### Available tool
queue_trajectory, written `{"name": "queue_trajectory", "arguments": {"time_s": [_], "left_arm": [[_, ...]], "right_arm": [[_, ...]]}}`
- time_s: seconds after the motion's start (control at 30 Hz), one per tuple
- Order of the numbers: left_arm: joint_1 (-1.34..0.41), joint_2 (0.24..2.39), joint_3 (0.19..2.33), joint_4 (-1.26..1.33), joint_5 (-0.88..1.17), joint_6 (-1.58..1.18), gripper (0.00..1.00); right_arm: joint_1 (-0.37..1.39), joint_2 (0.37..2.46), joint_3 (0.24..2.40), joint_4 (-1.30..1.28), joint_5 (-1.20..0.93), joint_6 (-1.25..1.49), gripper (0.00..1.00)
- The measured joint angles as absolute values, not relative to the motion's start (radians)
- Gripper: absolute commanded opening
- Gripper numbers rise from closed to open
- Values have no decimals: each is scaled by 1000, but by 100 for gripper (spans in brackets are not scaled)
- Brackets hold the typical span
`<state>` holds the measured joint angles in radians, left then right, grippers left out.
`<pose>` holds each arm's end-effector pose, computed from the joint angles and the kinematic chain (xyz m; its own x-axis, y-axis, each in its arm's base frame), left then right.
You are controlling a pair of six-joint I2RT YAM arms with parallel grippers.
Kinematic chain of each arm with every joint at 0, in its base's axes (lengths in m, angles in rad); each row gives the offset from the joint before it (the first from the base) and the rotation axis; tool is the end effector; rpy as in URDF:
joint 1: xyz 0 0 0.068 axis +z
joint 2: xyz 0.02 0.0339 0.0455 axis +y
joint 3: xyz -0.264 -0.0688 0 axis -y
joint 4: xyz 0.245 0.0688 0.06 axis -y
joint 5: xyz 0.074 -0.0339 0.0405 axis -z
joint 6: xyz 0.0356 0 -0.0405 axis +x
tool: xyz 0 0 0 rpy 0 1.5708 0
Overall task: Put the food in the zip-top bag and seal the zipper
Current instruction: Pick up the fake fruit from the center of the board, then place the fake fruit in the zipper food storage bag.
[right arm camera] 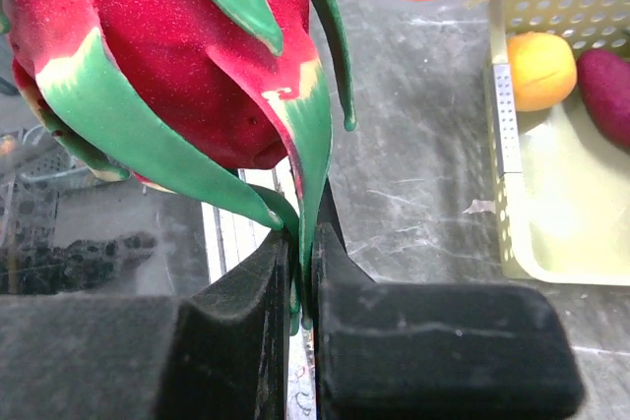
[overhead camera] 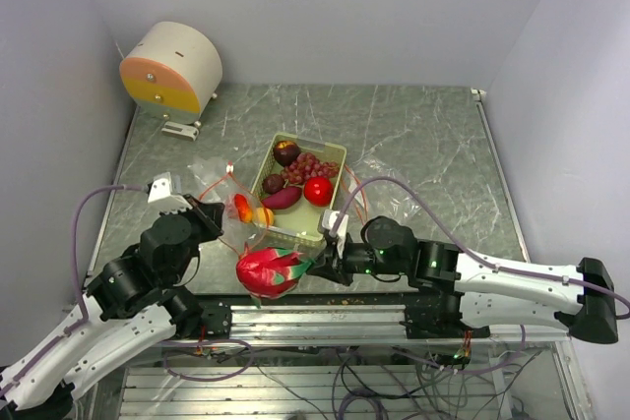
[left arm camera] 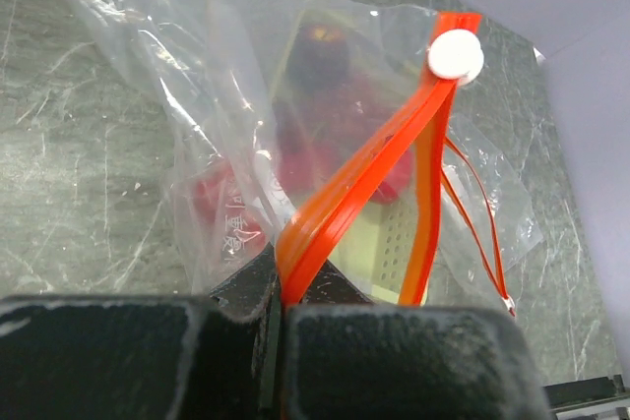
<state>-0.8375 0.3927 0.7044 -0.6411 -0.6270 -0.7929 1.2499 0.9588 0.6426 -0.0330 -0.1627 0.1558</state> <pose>0.0745 -0.0515 0.3135 -0.3158 -0.5113 -0.7993 0.0072 0.8411 -0.5409 0.0647 0.2129 0.2731 -0.2594 -0.2949 -0.9197 -0.9558 0.2152 0.2006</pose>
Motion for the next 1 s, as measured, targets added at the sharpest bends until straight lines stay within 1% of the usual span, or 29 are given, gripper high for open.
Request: {"name": "queue_trajectory", "arguments": {"time_s": [0.2,0.43,0.7,0.83,1.0], "left_arm": [[-838,421,704,-633,-623,-790,7],[-838,451,704,-612,-593,-788,7],[-838,462,700,-585,-540,-782,7],[-838,479,699,-587,-528,-765,7],[-838,493,708,-592,-509,-744,7]], "right_arm": [[1251,971,702,-78,-73,158,0],[1251,997,704,-6,70,172,0],[1251,1126,708,105,230,186,0],[1249,1190,722,89,326,193,0],[1251,1221,726,65,405,195,0]]}}
